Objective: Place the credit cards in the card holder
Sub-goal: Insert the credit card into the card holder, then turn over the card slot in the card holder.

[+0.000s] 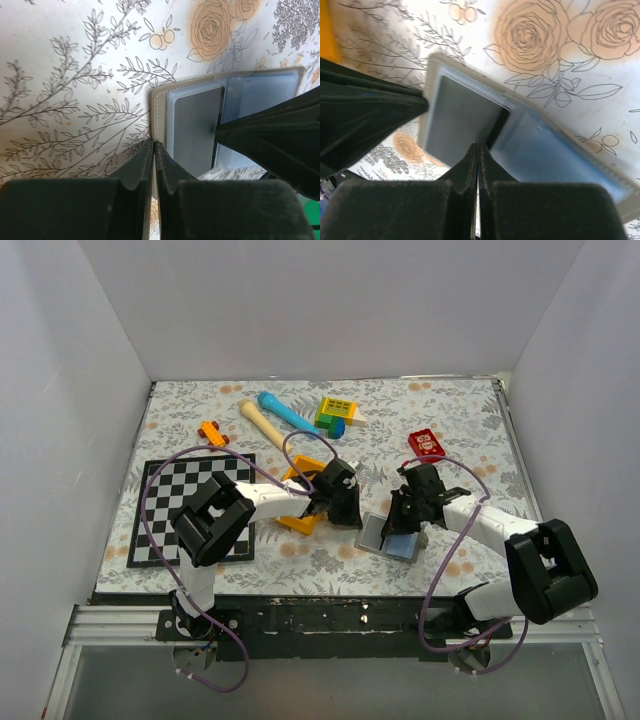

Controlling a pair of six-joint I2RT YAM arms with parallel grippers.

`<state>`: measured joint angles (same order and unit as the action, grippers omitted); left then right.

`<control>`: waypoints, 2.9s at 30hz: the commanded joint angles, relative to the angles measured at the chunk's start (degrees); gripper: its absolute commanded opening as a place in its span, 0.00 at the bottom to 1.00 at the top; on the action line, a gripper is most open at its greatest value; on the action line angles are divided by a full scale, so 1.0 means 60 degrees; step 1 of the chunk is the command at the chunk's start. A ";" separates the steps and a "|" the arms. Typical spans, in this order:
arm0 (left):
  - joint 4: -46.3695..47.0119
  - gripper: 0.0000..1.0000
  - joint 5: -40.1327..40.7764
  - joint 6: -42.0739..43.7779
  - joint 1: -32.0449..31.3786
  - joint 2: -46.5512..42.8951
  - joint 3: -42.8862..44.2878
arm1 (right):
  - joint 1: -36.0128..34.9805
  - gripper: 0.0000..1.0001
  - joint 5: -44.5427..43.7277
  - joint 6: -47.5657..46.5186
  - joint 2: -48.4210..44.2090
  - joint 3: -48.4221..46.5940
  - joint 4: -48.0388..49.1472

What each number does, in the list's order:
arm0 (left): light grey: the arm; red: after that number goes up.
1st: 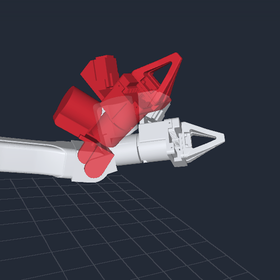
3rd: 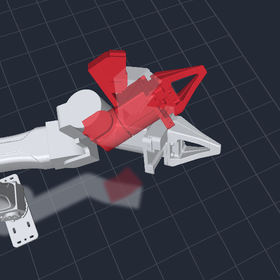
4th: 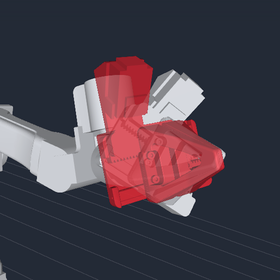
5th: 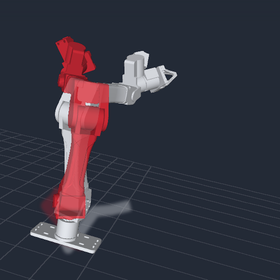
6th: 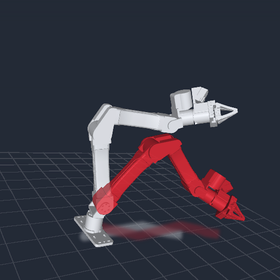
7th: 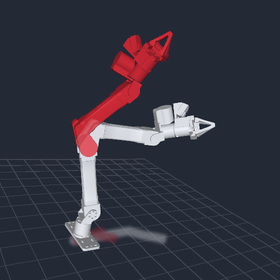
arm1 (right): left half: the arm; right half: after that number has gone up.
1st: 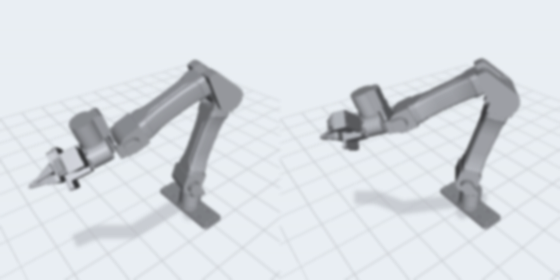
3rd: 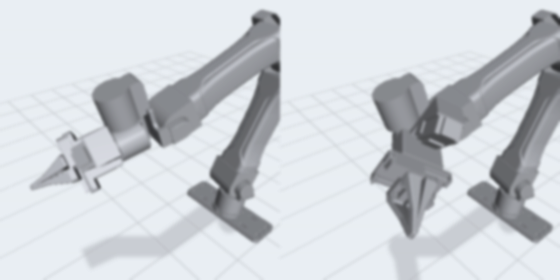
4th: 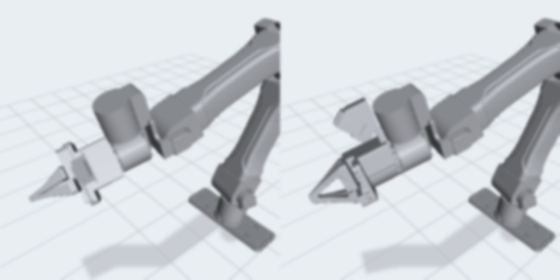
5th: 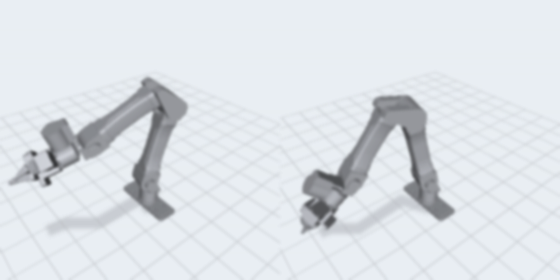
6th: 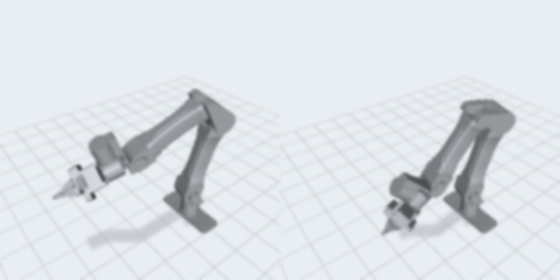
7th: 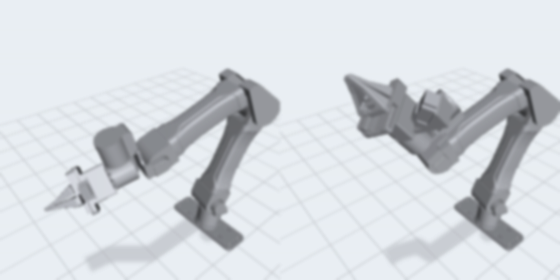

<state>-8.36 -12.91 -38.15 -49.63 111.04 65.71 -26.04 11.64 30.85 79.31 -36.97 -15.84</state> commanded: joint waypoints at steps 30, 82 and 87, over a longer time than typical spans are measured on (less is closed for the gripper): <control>-0.0174 0.00 0.0232 -0.1068 -0.0386 -0.0871 -0.1050 | -0.0303 0.01 -0.1281 0.0791 -0.0621 -0.0137 -0.1287; -0.0394 0.00 0.0247 -0.0921 -0.0459 -0.0563 -0.0552 | -0.0845 0.18 -0.3654 0.2387 -0.2277 0.0170 -0.3470; -0.0394 0.00 0.0261 -0.0922 -0.0459 -0.0607 -0.0567 | -0.0845 0.09 -0.3230 0.2358 -0.1457 0.0215 -0.2855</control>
<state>-8.82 -12.21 -44.53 -51.96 107.92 61.43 -30.89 -8.91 44.14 67.59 -36.38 -36.16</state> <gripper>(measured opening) 0.018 0.130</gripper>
